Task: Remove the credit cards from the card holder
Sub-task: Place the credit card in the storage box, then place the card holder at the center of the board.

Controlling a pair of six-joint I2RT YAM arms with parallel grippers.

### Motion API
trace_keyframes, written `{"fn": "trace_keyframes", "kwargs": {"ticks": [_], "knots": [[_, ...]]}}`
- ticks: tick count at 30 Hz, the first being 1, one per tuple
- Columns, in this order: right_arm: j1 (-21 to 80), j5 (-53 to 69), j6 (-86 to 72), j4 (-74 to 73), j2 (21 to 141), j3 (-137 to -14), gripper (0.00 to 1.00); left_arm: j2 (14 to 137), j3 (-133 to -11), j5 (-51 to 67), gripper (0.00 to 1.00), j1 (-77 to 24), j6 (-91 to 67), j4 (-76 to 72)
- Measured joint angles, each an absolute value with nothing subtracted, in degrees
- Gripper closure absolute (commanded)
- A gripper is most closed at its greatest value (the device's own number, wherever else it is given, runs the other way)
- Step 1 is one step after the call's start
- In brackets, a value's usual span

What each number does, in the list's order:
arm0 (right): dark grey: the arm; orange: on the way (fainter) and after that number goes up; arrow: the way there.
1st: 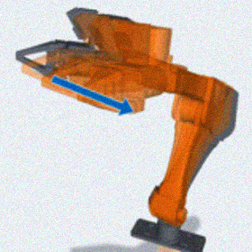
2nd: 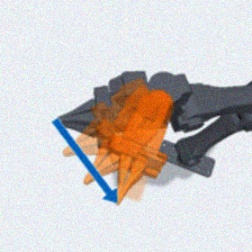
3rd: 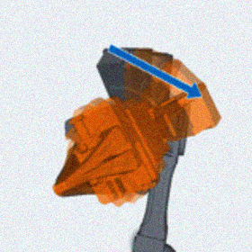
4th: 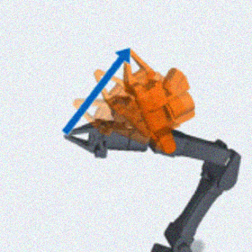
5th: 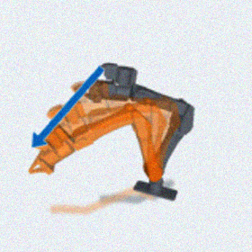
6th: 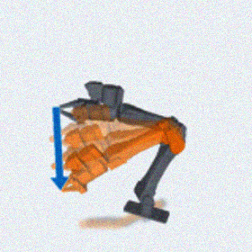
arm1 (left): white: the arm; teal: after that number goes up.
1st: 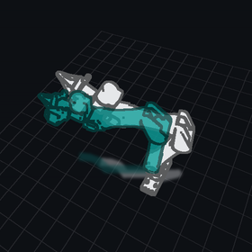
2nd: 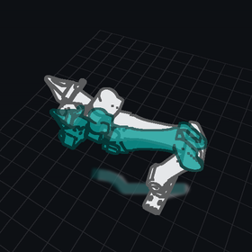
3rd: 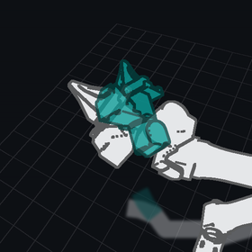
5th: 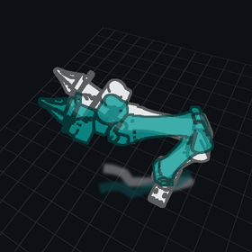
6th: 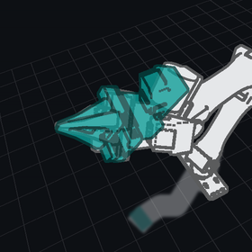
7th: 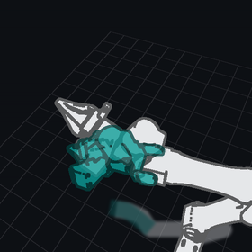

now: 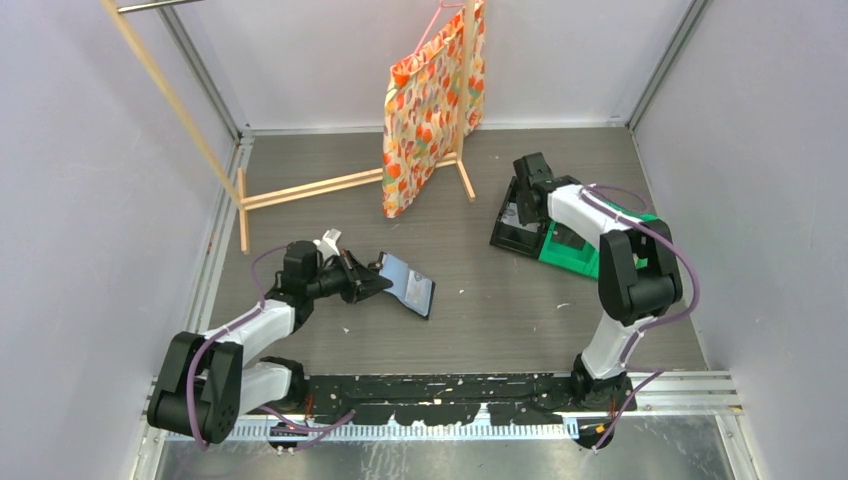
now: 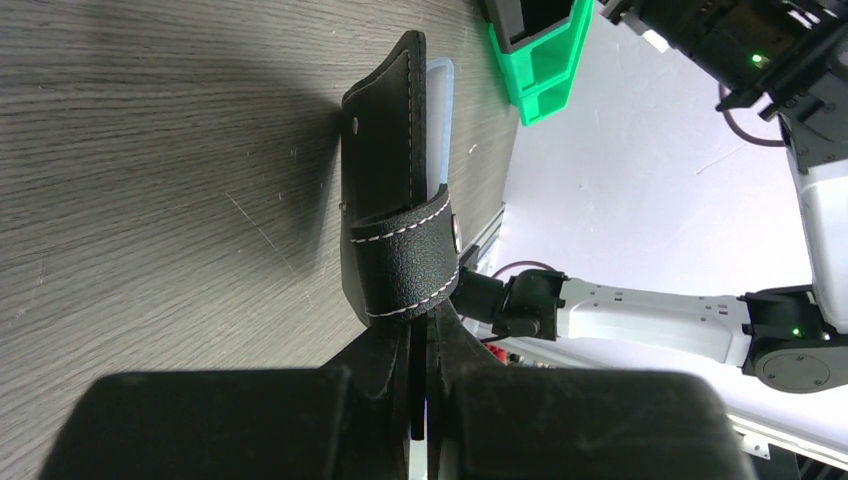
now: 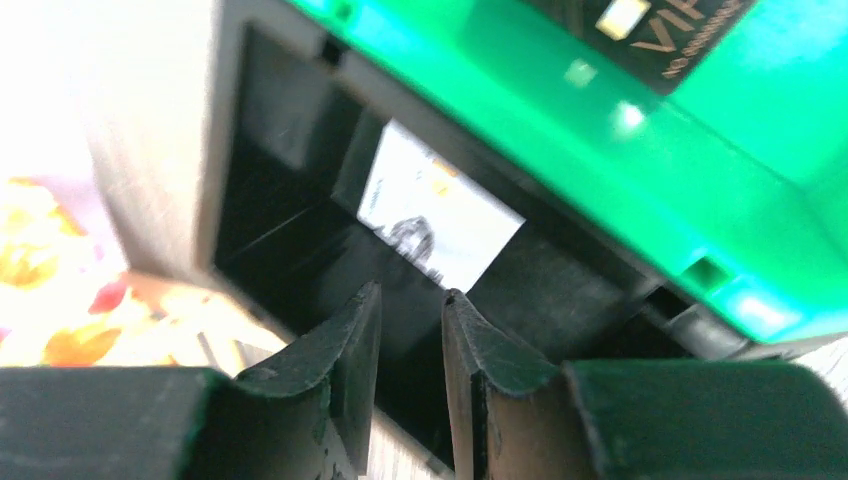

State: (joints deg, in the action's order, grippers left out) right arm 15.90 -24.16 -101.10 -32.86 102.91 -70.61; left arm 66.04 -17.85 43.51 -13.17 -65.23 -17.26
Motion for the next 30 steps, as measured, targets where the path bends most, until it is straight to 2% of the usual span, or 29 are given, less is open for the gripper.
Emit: {"fn": "trace_keyframes", "kwargs": {"ticks": [6, 14, 20, 23, 26, 30], "knots": [[16.05, -20.53, -86.56, -27.92, 95.09, -70.32, 0.51, 66.87, -17.85, 42.81, 0.99, -13.63, -64.90, -17.37], [19.68, -11.40, -61.19, -14.63, 74.91, -57.17, 0.49, 68.77, -17.61, 39.35, 1.00, -13.82, -63.77, -15.73], [27.24, -5.23, -51.42, -14.81, 70.85, -51.96, 0.53, 68.58, -17.39, 33.67, 0.84, -13.82, -62.46, -9.08], [32.97, -3.42, -50.09, -15.55, 71.79, -49.67, 0.58, 67.35, -17.32, 31.27, 0.69, -13.85, -62.06, -5.50], [38.59, -2.00, -49.25, -15.94, 74.70, -49.15, 0.58, 65.19, -17.34, 28.69, 0.61, -13.87, -61.25, -1.28], [43.05, -1.19, -48.10, -17.26, 79.96, -50.37, 0.60, 61.56, -19.05, 23.07, 0.58, -13.87, -59.70, 8.99]]}}
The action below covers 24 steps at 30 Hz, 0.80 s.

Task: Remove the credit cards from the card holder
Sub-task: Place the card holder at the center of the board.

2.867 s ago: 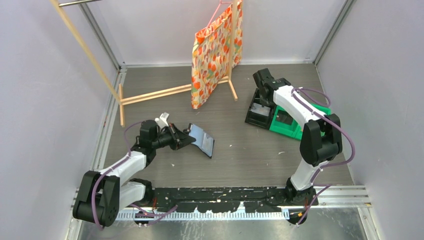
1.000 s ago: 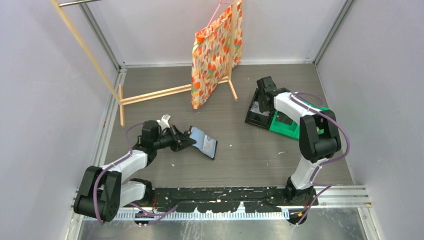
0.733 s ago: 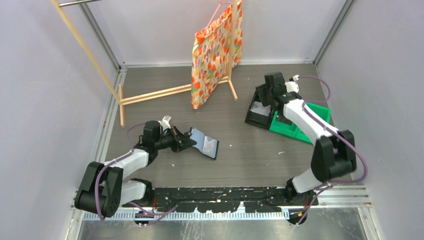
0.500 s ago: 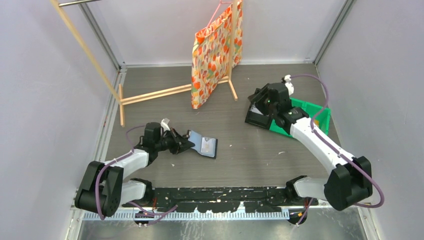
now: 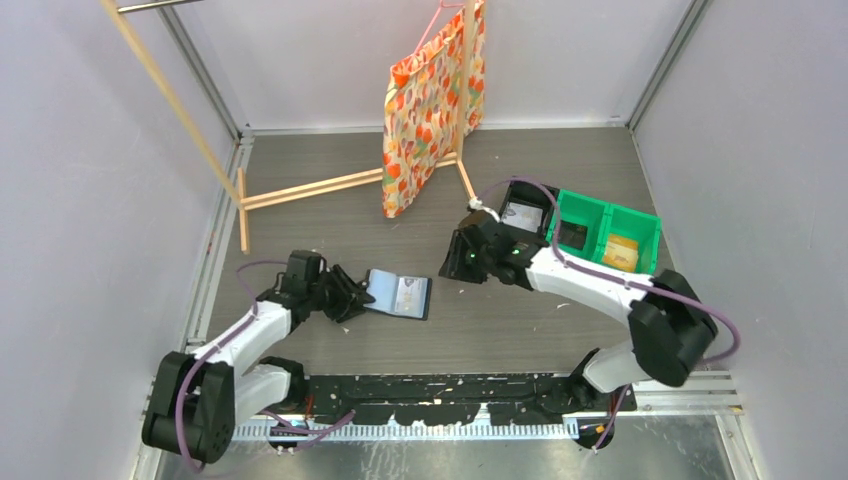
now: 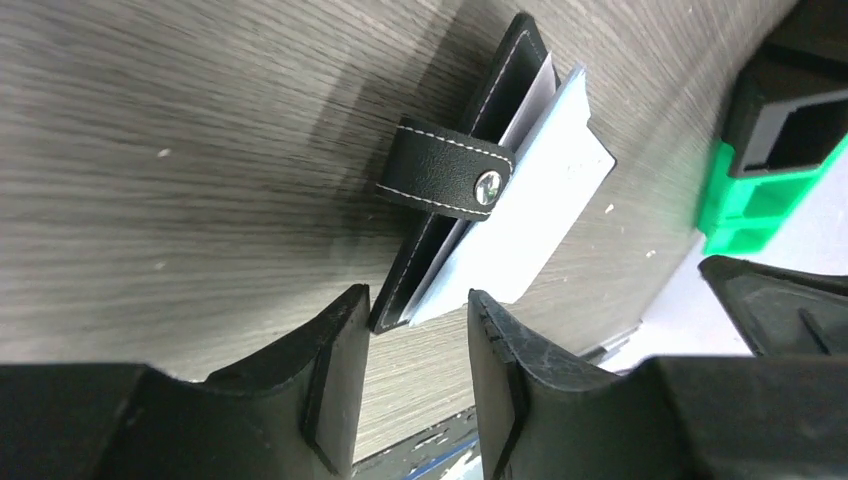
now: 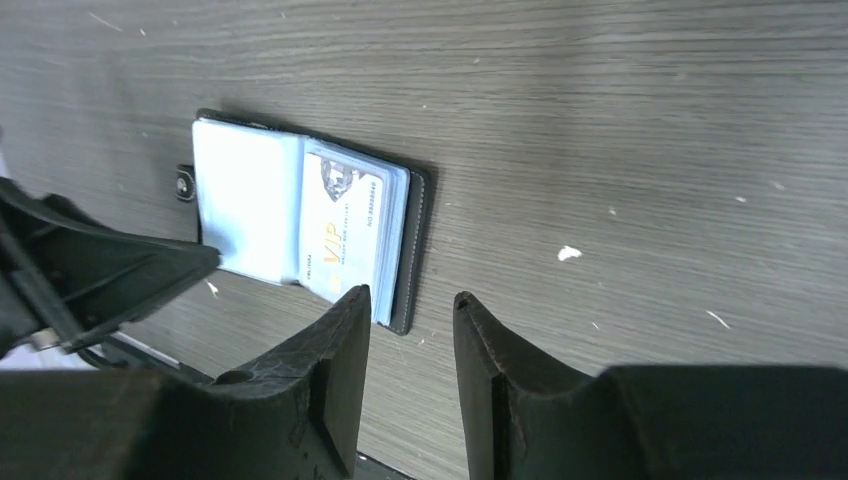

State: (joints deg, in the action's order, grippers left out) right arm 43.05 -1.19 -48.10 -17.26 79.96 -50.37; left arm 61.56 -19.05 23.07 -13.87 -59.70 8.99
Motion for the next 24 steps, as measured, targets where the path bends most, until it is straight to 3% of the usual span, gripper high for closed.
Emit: {"fn": "trace_keyframes", "kwargs": {"ticks": [8, 14, 24], "knots": [[46.48, 2.66, -47.05, -18.04, 92.01, -58.81, 0.64, 53.52, -32.27, 10.72, 0.63, -15.46, -55.29, 27.35], [46.50, 6.44, -48.29, -16.67, 95.94, -59.90, 0.67, 49.32, -34.35, 13.63, 0.63, -18.46, -54.08, 23.40], [46.50, 10.39, -51.90, -12.45, 99.63, -58.96, 0.66, 73.32, -30.52, 29.58, 0.66, -19.42, -57.34, 4.43]]}}
